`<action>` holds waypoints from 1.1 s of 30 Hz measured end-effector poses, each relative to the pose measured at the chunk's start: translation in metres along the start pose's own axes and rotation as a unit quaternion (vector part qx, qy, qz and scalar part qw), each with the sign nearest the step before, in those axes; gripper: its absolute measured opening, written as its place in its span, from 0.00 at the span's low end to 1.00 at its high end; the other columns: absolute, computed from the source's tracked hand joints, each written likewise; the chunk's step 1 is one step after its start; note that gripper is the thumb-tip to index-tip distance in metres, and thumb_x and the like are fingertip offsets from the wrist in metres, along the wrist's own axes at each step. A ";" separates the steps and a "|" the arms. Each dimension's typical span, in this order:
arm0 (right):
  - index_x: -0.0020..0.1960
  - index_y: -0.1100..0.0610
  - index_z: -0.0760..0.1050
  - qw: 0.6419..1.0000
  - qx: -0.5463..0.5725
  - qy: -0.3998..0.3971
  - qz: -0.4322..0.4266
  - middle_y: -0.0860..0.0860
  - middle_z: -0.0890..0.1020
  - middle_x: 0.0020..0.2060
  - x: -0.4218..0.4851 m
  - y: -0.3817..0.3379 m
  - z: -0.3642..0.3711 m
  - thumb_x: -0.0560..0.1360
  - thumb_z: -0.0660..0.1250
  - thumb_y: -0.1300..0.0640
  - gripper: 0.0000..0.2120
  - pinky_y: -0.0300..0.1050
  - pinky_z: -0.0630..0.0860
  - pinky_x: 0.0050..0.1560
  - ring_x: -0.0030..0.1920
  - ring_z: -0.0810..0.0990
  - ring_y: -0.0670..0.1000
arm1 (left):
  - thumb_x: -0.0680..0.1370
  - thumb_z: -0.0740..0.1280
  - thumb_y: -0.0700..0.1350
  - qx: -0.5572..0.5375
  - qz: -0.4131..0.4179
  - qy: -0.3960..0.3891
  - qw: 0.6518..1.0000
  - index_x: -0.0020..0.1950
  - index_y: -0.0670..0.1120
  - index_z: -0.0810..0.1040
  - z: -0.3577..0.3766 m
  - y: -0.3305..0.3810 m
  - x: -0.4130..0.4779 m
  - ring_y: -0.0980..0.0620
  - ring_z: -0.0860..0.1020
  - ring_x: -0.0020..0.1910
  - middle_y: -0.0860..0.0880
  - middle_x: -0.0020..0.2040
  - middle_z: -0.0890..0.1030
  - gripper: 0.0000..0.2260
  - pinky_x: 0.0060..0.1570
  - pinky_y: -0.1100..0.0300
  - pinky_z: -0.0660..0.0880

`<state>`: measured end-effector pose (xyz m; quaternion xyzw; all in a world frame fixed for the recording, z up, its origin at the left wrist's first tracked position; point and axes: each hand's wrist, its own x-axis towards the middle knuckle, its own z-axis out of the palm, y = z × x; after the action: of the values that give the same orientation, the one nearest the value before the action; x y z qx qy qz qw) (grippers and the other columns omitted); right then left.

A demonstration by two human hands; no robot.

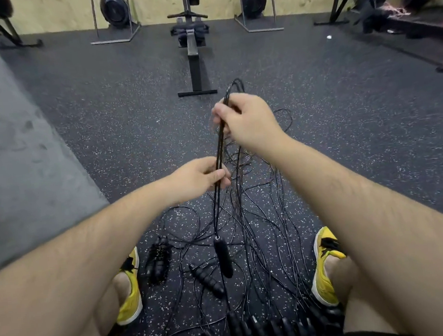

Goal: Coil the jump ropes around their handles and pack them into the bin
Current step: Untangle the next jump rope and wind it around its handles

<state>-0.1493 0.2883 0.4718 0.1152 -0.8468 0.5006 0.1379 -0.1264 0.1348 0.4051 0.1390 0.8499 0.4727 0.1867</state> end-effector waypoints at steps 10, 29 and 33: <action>0.54 0.56 0.76 0.972 0.031 -0.217 0.089 0.56 0.82 0.47 -0.011 0.010 -0.017 0.69 0.67 0.63 0.14 0.51 0.80 0.42 0.42 0.81 0.53 | 0.83 0.63 0.42 0.056 0.110 0.167 0.978 0.48 0.45 0.81 -0.021 0.029 -0.004 0.44 0.84 0.47 0.48 0.44 0.85 0.08 0.52 0.44 0.81; 0.47 0.56 0.76 0.997 -0.044 -0.049 -0.028 0.51 0.82 0.33 -0.015 0.001 0.005 0.82 0.59 0.58 0.09 0.50 0.77 0.41 0.33 0.80 0.49 | 0.71 0.62 0.37 -0.055 0.042 0.120 0.990 0.55 0.47 0.79 -0.035 0.028 0.006 0.52 0.81 0.48 0.56 0.43 0.85 0.15 0.39 0.59 0.75; 0.45 0.55 0.76 0.998 -0.023 -0.026 -0.044 0.47 0.79 0.33 -0.014 -0.003 -0.002 0.81 0.61 0.58 0.08 0.48 0.77 0.40 0.33 0.80 0.52 | 0.80 0.66 0.38 0.070 0.001 0.028 0.997 0.52 0.49 0.82 -0.010 0.006 0.005 0.53 0.77 0.39 0.54 0.42 0.85 0.08 0.40 0.55 0.75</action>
<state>-0.1349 0.2898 0.4704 0.1624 -0.8554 0.4715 0.1402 -0.1356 0.1322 0.4139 0.1392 0.8856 0.4162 0.1517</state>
